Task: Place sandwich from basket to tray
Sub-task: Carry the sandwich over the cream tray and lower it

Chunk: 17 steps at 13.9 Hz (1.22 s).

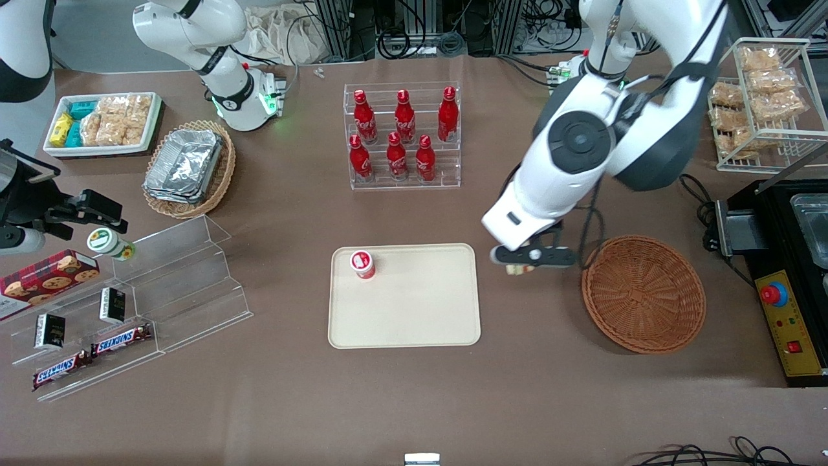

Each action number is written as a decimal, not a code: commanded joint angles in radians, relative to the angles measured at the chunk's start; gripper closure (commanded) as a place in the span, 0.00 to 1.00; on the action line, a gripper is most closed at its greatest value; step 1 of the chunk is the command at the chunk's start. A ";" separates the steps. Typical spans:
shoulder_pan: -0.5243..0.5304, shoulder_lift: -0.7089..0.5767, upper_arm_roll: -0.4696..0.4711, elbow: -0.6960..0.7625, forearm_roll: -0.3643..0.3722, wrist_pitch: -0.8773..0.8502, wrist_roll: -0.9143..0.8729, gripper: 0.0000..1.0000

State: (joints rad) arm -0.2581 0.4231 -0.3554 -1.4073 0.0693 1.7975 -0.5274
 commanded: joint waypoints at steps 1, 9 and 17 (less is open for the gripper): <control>-0.064 0.091 0.007 0.018 0.035 0.138 -0.019 1.00; -0.073 0.341 0.009 0.011 0.043 0.391 0.007 1.00; -0.069 0.382 0.009 0.008 0.037 0.421 0.020 0.01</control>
State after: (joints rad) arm -0.3252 0.8019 -0.3497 -1.4115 0.0967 2.2215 -0.5018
